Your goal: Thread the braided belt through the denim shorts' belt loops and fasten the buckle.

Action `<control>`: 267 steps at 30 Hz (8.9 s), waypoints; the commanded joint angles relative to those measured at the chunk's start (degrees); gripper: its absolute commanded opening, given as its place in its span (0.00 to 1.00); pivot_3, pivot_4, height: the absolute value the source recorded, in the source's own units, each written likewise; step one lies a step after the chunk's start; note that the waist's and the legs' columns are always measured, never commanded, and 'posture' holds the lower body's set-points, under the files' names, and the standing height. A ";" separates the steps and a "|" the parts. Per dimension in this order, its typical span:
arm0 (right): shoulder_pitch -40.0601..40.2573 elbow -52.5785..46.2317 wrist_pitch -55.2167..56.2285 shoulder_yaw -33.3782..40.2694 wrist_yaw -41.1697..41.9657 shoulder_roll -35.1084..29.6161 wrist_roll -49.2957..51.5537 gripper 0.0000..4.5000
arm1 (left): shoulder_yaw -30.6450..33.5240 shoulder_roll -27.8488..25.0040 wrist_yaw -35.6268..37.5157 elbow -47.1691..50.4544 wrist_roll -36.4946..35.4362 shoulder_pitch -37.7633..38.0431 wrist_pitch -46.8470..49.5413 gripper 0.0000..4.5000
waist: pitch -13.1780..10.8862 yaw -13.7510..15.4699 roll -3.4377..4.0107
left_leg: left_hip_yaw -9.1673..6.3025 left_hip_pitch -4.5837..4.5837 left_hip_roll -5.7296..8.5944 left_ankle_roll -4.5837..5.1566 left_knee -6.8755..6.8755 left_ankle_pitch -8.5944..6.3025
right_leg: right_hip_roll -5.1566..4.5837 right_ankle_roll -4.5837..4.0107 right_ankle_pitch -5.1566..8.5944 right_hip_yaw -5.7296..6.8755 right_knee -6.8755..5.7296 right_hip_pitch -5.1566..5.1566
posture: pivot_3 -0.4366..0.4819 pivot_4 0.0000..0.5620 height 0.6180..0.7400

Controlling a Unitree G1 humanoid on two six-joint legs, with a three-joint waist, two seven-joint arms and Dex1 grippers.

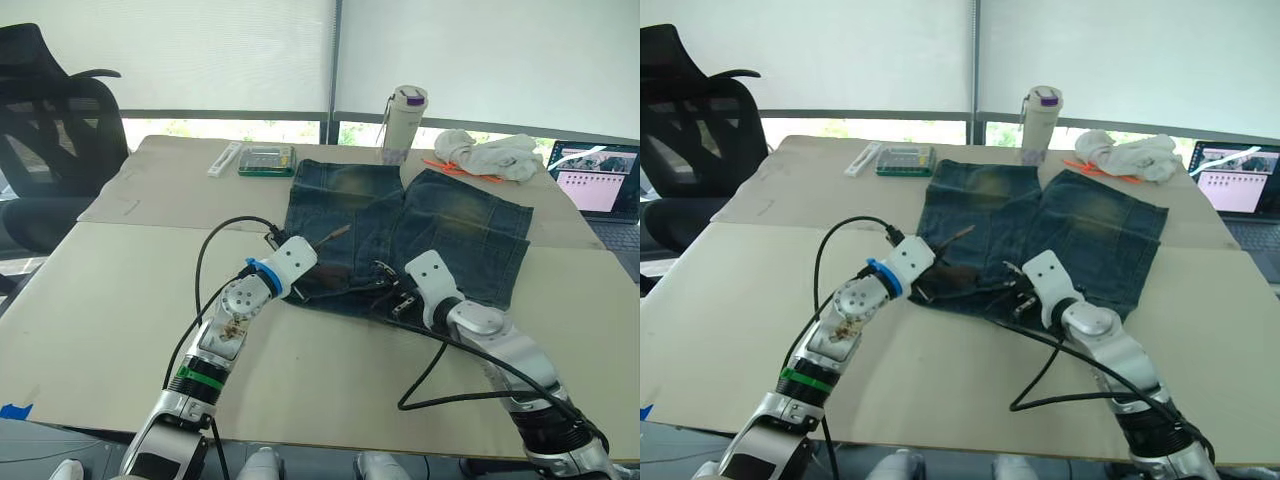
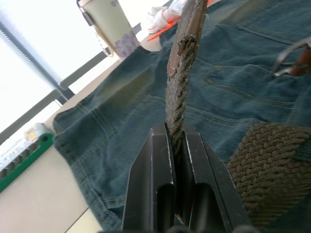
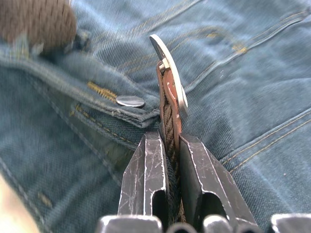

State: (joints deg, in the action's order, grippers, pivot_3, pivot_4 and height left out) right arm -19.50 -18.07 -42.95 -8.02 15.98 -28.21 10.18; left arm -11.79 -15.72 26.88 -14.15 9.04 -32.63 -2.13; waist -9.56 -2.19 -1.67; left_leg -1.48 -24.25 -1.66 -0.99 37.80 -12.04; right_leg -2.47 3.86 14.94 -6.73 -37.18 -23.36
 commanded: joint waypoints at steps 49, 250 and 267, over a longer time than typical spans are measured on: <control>6.38 -2.66 18.49 8.40 11.87 4.22 -2.92 0.74 | -5.94 9.48 0.79 -4.55 0.29 -2.96 4.02 0.00 | 0.01 -0.22 0.01 | 0.00 0.11 0.01 0.00 0.00 0.00 | 0.01 0.00 0.00 -0.03 -0.04 0.09 | 0.48 0.27 0.98; -10.73 31.14 19.28 -8.11 29.81 3.76 -7.89 0.01 | 33.32 23.18 -23.03 3.40 -58.71 2.95 24.46 0.00 | 0.11 -0.63 0.12 | -0.02 0.49 -0.01 -0.02 -0.04 -0.01 | 0.08 0.00 0.00 -0.03 0.09 0.43 | 0.48 0.27 0.98; -11.95 33.70 14.45 -11.40 30.45 2.55 -10.26 0.01 | 36.12 21.48 -28.10 -3.08 -51.74 0.40 14.79 0.00 | 0.25 -1.35 -0.02 | -0.04 1.12 -0.03 -0.12 -0.11 -0.08 | 0.09 0.01 0.01 0.00 0.28 1.11 | 0.48 0.27 0.98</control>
State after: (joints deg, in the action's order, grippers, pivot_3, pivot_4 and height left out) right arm -34.56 10.84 -24.17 -17.06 46.07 -24.15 2.97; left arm 21.68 6.98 -0.43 -18.30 -42.91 -31.45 15.23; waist -9.31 -3.54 -1.69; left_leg -1.52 -23.12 -1.69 -1.11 37.69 -12.12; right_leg -2.38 3.87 14.95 -6.73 -36.90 -22.25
